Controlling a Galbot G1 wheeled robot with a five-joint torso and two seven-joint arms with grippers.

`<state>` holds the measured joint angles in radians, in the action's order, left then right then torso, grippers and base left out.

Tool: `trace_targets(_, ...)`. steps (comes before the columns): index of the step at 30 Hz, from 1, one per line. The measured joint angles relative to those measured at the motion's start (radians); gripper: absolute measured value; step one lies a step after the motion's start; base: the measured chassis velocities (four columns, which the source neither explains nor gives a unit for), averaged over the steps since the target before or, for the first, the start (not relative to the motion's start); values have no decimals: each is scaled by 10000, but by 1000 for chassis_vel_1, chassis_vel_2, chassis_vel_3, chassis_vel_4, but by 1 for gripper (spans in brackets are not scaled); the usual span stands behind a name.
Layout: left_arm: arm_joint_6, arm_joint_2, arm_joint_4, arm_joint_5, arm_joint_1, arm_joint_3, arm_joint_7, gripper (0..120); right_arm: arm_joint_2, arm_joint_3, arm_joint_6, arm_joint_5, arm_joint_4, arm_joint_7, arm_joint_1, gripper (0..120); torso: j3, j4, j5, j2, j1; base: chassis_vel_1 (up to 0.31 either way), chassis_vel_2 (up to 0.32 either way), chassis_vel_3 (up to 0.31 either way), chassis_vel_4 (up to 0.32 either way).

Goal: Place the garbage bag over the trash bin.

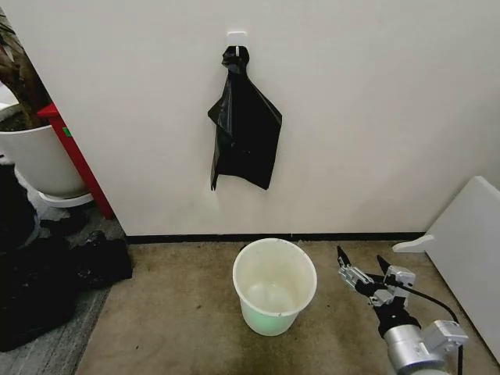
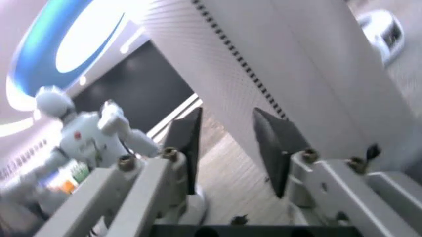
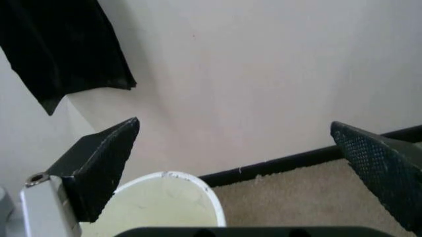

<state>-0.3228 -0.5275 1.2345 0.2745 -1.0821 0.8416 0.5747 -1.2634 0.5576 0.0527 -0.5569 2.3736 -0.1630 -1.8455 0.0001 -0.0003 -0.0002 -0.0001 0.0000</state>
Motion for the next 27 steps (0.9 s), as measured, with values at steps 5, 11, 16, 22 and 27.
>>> trace_targets(5,569,283,779,1236,-261,-107,-736,56,-63,-52,-72,90,20,40,-33,100,-1,8,8,0,0,0,0,0,0)
trace_targets(11,1786,-219,5147,5478,-1963,1074,-2391,77,-72,-120,-70,177,119,-38,64,100,-1,-2,4,0,0,0,0,0,0)
trace_targets(16,1122,-651,9049,7635,-2732,1304,-2755,97,-191,128,-64,240,324,76,-51,100,-2,2,9,1,0,0,0,0,0)
trace_targets(22,1165,-1249,12326,7641,-4171,970,-2757,100,-462,511,-144,342,430,487,-206,100,-2,-2,10,1,0,0,0,0,0)
trace_targets(27,1886,-2704,12854,5262,-6775,250,-3375,100,-636,583,-201,452,588,812,-191,100,0,9,-8,0,0,0,0,0,0)
